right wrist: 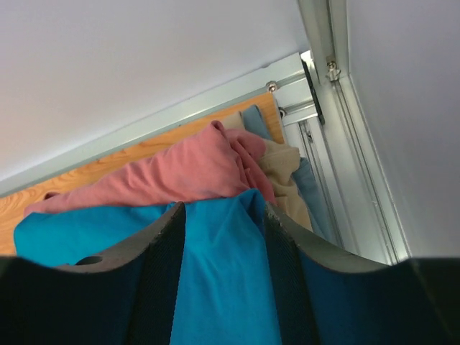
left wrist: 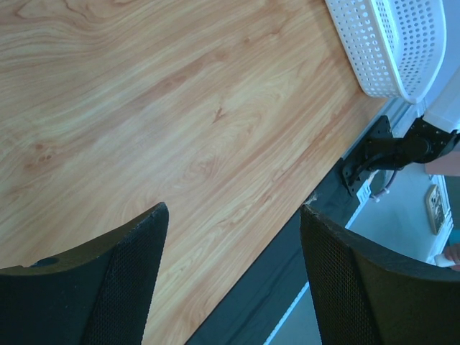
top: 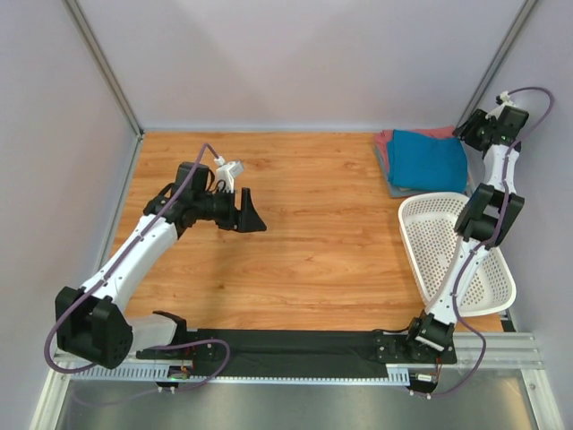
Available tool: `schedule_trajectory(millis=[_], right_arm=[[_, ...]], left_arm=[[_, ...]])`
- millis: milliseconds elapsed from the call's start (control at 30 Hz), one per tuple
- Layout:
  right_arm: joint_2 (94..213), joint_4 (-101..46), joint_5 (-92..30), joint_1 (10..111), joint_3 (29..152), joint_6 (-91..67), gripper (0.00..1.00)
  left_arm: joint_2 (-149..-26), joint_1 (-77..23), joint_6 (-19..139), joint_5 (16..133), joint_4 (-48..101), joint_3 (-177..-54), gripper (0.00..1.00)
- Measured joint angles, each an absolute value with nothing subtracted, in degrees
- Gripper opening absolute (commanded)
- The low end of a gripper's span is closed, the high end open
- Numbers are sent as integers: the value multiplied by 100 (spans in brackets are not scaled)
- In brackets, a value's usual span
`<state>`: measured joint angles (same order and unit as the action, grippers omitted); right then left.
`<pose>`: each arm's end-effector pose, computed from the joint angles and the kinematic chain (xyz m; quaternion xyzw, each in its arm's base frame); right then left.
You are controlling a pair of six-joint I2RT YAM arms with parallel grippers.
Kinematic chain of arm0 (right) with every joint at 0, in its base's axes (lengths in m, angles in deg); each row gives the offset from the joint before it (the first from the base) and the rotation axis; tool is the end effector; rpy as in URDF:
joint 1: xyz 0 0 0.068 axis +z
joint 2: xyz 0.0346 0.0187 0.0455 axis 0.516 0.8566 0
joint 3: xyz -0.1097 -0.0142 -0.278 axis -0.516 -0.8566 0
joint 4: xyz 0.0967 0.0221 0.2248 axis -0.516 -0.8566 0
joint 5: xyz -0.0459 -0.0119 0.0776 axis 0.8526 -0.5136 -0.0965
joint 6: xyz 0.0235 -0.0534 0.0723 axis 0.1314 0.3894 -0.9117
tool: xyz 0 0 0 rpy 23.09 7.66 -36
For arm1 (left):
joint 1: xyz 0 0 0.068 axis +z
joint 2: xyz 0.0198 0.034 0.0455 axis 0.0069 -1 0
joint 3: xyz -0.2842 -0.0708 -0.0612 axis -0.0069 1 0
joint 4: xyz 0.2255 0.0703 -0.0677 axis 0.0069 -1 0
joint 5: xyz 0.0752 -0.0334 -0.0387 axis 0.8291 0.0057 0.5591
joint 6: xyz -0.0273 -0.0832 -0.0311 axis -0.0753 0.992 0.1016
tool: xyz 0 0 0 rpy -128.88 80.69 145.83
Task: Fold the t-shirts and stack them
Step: Neatly place the folded tshirt to the corner
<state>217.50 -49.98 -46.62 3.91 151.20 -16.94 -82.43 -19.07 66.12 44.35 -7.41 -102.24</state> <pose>0.5673 -0.2543 0.2266 0.1928 0.8400 0.1079 0.4956 0.2279 -0.1323 0.3045 0.1385 0.8662 -0.4045 0.2587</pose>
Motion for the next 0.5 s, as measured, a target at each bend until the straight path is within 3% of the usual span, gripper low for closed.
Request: schedule_trajectory(millis=[267,500], right_arm=[[22045,-4924,-5032,356,15140,-1547,45],[22047,-4849,-5040,349,15103,-1460,9]], left_arm=[[-8427,-1907,6612,4416,-739,-10224,80],[-8479,-1907,6614,4398,-741,-10224,79]])
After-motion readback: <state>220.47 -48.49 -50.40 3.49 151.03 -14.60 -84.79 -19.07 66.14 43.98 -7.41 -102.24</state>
